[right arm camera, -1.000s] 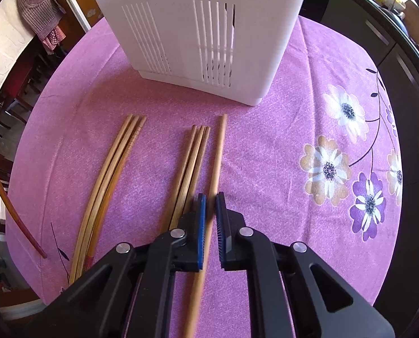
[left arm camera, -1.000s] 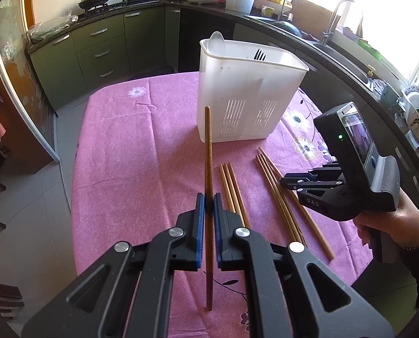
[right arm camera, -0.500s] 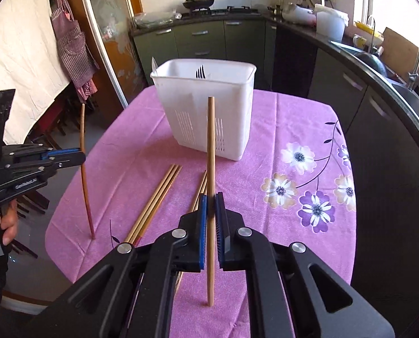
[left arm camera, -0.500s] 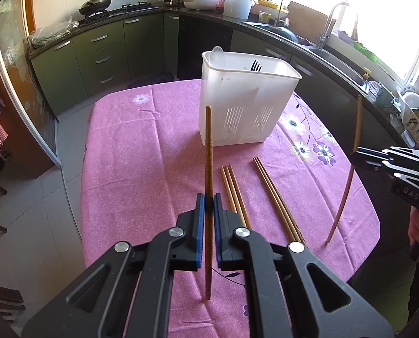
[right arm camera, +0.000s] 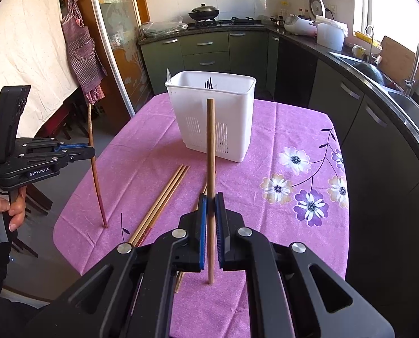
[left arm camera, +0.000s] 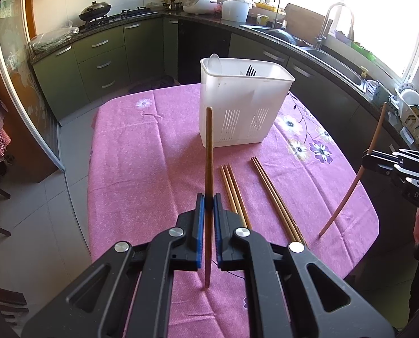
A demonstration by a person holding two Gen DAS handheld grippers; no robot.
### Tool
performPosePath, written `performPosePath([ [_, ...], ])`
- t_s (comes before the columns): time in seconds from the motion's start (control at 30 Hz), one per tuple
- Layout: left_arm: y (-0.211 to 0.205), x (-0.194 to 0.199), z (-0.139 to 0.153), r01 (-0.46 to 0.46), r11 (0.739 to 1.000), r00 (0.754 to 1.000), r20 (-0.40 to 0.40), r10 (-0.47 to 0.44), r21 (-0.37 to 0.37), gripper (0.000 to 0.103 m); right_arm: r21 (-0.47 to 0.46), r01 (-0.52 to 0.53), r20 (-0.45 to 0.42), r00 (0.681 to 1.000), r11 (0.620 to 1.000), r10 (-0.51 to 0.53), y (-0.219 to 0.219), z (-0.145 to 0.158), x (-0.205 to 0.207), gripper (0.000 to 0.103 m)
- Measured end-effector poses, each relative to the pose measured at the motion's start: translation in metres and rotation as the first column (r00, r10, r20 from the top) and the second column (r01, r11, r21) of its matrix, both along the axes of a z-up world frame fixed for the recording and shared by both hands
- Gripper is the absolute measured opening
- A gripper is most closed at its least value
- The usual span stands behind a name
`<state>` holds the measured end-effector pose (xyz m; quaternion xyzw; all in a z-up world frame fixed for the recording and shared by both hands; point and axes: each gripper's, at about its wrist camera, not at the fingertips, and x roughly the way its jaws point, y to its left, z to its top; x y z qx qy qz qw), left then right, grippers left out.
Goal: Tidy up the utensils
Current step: 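Raise both held chopsticks upright and carry them over the white holder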
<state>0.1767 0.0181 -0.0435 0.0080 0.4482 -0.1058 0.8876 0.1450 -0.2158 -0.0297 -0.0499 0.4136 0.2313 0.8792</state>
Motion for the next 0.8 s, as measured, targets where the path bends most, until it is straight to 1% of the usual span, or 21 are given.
performPosePath([
  [0.53, -0.006, 0.004, 0.014, 0.022, 1.0, 1.0, 0.018, -0.022, -0.013, 0.006, -0.002, -0.003, 0.023, 1.0, 1.0, 0.003, -0.001, 0.01, 0.003, 0.007],
  [0.8, -0.018, 0.012, 0.026, 0.034, 0.999, 0.999, 0.038, -0.034, 0.0, 0.006, -0.001, -0.005, 0.034, 0.999, 1.0, 0.005, -0.004, 0.017, 0.006, 0.007],
])
